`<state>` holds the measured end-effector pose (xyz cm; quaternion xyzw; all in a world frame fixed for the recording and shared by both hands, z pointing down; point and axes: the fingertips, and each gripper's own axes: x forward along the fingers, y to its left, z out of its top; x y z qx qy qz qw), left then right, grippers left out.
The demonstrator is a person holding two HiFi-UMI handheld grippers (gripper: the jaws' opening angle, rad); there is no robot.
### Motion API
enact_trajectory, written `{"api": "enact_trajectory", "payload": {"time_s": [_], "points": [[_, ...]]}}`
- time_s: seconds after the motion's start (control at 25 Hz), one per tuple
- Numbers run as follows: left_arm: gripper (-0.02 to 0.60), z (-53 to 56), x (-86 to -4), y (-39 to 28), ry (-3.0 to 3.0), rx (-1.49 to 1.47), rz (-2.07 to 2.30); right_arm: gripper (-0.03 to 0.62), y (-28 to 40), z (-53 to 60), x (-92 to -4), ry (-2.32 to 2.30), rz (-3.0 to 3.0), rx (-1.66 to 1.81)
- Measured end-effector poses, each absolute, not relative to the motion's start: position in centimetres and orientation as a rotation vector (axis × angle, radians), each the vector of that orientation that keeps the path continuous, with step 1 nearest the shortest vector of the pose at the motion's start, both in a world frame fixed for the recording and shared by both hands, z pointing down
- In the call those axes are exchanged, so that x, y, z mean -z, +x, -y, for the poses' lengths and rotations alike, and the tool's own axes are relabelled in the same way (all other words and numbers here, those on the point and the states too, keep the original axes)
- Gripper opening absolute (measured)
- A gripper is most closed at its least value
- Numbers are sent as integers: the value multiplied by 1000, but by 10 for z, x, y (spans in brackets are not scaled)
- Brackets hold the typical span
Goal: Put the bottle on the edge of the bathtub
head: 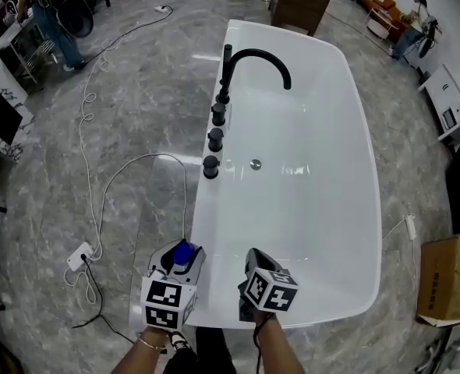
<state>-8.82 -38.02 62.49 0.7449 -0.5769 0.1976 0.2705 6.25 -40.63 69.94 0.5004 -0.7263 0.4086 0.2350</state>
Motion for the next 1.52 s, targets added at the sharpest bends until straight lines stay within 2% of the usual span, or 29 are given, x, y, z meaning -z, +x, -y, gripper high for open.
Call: {"api": "enact_trajectory", "payload": {"time_s": [1.52], "points": [[163,496,-647,-97,2101,-562,1558,26,56,459,-742,1325,1961,-1129]]}}
